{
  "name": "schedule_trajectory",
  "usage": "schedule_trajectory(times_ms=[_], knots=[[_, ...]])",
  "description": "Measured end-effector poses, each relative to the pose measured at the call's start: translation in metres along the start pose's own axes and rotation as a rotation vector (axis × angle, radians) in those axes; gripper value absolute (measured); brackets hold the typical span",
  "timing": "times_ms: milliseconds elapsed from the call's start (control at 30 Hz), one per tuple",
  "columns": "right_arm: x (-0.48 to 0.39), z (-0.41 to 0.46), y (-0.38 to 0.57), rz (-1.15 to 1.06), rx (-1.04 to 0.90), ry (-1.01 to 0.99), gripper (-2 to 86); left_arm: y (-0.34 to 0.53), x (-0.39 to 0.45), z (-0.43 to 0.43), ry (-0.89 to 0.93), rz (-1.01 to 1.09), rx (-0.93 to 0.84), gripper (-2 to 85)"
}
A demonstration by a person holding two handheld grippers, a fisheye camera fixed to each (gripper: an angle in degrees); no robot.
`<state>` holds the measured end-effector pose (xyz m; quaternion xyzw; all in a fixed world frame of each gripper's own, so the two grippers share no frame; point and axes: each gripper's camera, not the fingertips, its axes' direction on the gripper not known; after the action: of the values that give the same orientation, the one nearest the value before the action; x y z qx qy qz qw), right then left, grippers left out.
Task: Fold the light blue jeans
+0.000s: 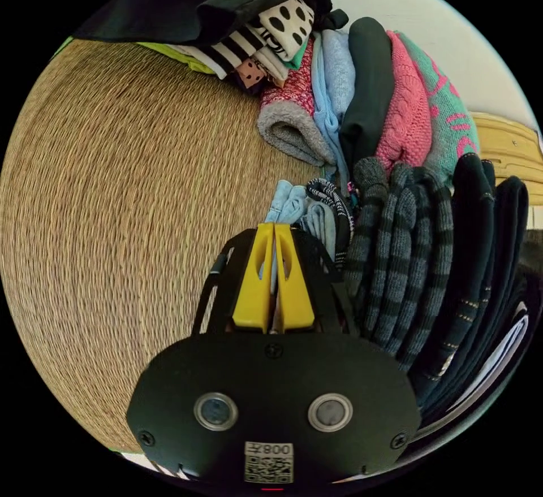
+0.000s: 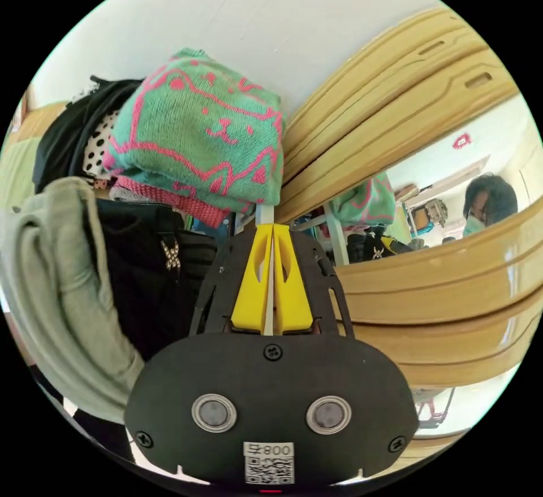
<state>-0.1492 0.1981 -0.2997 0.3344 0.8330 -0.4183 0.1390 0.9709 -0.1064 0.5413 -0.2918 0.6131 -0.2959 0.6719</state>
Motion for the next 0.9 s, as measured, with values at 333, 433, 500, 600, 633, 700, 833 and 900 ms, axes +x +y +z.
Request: schedule_trajectory(times_ms=[333,433,500,600,633,700,833,900], knots=[[-0.017,-0.133,0.086,0.119,0.123,-0.590,2.0,0.004,0.044,-0.056,-0.022,0.060,-0.129,0.1],[-0.049,-0.119,0.096,0.048,0.059,-0.411,2.6,0.013,0.063,-0.072,-0.038,0.052,-0.111,0.1],[-0.057,-0.089,0.103,0.057,0.026,-0.449,2.7,0.016,0.079,-0.073,-0.017,0.054,-0.094,0.0],[-0.046,-0.068,0.107,0.089,0.051,-0.509,2.3,0.018,0.110,-0.063,-0.017,0.056,-0.098,0.0],[-0.044,-0.065,0.107,0.086,0.052,-0.503,2.1,0.018,0.123,-0.060,-0.096,0.049,-0.089,-0.1],[-0.041,-0.054,0.109,0.074,0.064,-0.417,1.2,0.019,0.140,-0.054,-0.162,0.036,-0.085,-0.1],[-0.017,-0.028,0.117,0.168,0.071,-0.362,0.2,0.020,0.180,-0.041,-0.259,0.067,-0.095,-0.1],[0.003,-0.008,0.122,0.246,0.071,-0.365,0.1,0.019,0.191,-0.035,-0.262,0.078,-0.106,-0.1]])
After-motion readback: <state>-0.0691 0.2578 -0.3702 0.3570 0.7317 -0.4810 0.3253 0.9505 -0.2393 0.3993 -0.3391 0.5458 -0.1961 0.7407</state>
